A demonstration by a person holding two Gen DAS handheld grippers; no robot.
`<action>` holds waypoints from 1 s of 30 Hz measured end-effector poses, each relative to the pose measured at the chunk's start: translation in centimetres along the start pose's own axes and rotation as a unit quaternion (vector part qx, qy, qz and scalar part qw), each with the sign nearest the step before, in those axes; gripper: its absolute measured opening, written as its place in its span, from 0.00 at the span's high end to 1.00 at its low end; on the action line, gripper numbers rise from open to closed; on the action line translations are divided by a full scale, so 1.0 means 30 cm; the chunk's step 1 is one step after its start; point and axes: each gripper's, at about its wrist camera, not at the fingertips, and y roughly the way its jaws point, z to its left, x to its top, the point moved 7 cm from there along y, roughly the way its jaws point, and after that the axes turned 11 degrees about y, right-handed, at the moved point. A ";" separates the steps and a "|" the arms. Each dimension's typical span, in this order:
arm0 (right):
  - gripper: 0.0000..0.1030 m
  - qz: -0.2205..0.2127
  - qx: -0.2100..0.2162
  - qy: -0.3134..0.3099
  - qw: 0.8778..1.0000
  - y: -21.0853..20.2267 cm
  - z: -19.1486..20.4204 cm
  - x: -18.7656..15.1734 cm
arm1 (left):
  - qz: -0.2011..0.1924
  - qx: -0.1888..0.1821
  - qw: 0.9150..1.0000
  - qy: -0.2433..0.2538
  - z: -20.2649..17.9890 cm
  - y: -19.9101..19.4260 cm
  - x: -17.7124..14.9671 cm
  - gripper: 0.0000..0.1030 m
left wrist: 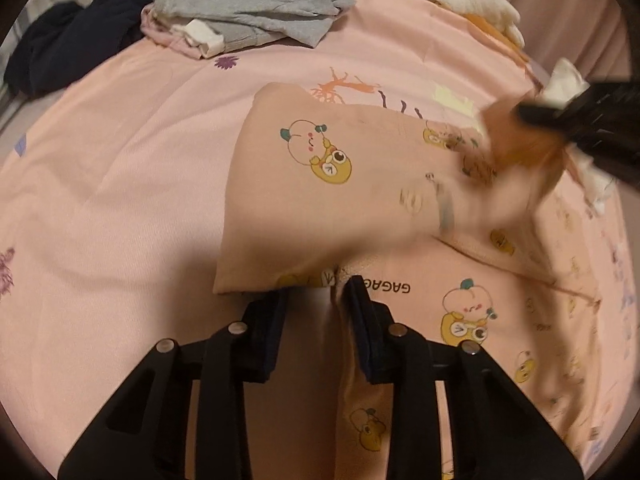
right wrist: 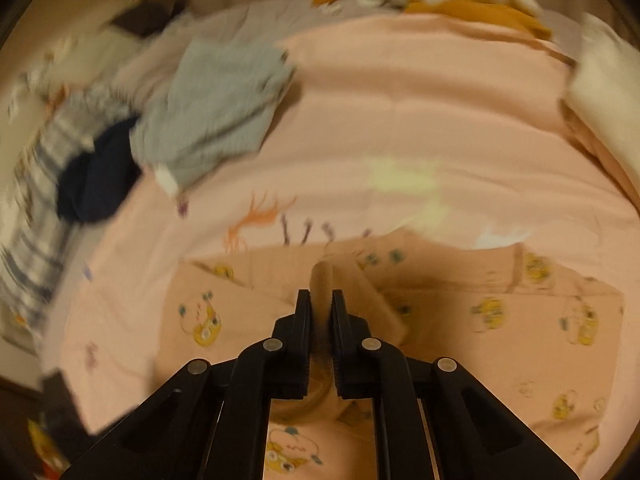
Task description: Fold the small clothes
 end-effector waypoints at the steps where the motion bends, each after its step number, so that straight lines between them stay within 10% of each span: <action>1: 0.90 -0.012 0.015 0.014 1.000 -0.051 -0.030 0.021 | 0.000 0.001 1.000 -0.002 0.001 0.002 0.001 0.70; 12: 0.90 -0.086 0.002 0.078 0.993 -0.306 -0.396 0.043 | 0.005 -0.001 1.000 -0.028 0.020 -0.005 -0.003 0.68; 19: 0.90 -0.016 -0.024 0.162 0.986 -0.165 -0.682 -0.105 | -0.008 0.018 0.999 -0.027 0.031 0.005 -0.003 0.67; 30: 0.90 -0.044 -0.103 0.137 0.984 -0.285 -0.754 -0.083 | 0.043 -0.024 0.996 -0.077 0.071 -0.087 -0.015 0.63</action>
